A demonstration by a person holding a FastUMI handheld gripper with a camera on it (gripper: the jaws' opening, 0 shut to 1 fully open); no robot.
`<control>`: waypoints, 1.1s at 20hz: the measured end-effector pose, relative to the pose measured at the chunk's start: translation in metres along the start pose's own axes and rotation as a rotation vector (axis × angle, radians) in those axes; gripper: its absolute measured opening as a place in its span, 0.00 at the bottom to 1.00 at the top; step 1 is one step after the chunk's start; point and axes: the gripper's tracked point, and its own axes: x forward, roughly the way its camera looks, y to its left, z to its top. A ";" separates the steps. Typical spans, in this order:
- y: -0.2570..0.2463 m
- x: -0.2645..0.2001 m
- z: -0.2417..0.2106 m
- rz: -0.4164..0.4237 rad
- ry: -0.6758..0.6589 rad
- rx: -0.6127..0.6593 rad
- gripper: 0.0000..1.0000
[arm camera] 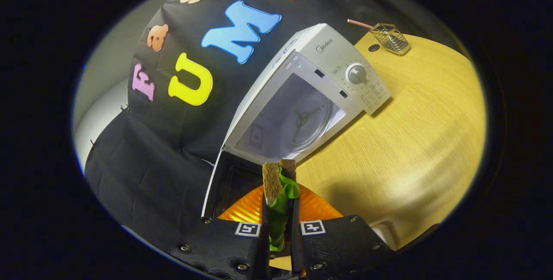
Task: Open the microwave, put the food inside, and close the microwave door.
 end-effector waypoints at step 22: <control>-0.003 0.141 0.057 -0.038 -0.324 0.189 0.20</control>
